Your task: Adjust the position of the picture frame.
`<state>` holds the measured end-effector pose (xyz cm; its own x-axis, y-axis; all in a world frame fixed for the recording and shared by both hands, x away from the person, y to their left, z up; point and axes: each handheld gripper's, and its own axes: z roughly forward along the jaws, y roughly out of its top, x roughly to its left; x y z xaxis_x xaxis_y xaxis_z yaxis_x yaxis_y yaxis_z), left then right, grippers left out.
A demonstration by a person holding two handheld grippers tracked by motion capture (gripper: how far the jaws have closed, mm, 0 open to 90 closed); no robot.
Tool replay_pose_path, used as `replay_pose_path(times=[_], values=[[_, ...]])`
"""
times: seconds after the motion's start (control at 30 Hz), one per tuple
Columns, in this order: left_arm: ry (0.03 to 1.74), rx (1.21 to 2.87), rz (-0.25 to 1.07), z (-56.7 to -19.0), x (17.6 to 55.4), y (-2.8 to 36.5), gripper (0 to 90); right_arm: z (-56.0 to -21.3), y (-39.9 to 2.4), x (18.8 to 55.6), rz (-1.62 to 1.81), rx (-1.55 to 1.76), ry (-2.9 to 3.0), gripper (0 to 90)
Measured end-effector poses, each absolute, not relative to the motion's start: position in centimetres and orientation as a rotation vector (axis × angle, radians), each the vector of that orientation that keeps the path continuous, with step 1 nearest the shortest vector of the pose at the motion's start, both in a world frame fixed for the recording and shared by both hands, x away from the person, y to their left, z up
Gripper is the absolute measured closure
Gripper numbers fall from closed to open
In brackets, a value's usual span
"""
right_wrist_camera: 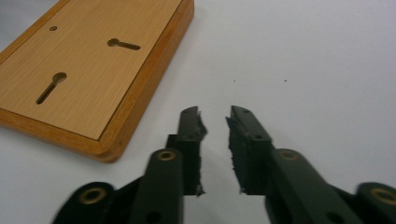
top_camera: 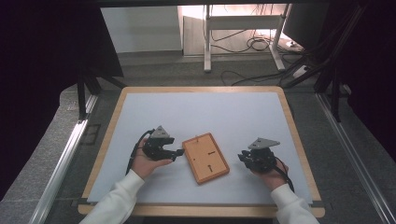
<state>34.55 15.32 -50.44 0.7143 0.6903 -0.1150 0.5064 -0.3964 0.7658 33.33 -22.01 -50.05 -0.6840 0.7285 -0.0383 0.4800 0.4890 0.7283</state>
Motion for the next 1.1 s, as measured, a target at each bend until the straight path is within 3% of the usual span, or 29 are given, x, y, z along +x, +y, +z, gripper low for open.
replay_pose_path(times=[0.17,1.1], values=[[0.917,2.08,0.286,-50.7,34.1,16.3,31.0,-50.5,-21.5,33.7,0.986,0.993,2.435,89.7],[0.903,2.107,0.264,-51.4,34.6,15.5,29.9,-51.9,-18.6,32.1,0.948,0.865,2.558,90.0]])
